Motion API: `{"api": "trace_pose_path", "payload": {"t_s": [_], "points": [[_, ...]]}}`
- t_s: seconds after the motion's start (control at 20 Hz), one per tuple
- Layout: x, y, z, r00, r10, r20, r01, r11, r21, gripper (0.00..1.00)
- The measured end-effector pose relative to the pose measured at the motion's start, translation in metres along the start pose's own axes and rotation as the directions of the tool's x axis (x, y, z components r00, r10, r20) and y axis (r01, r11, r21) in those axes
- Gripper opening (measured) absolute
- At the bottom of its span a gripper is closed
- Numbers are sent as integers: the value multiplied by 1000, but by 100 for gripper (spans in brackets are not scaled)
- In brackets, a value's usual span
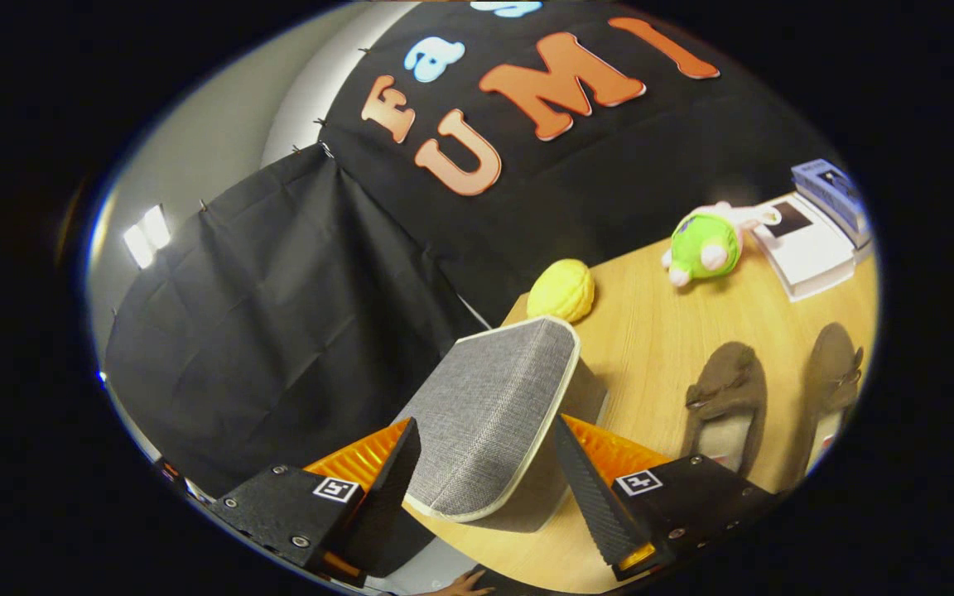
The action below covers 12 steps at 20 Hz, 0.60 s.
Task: Open the storage box then place both shoes into the box .Put the left shoe in first, then the right shoe, with the right side of both shoes facing outward in a uniform manner.
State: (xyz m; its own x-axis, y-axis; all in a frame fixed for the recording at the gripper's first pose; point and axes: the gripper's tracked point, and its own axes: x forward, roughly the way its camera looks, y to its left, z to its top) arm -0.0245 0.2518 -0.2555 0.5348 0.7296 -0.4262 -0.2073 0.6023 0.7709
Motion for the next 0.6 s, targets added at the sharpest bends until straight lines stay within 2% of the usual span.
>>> {"api": "trace_pose_path", "payload": {"t_s": [0.2,0.6], "points": [[25,-4,-8,998,37,-50,-33,997,74,97],[61,-31,-25,995,49,-89,-33,985,167,97]]}}
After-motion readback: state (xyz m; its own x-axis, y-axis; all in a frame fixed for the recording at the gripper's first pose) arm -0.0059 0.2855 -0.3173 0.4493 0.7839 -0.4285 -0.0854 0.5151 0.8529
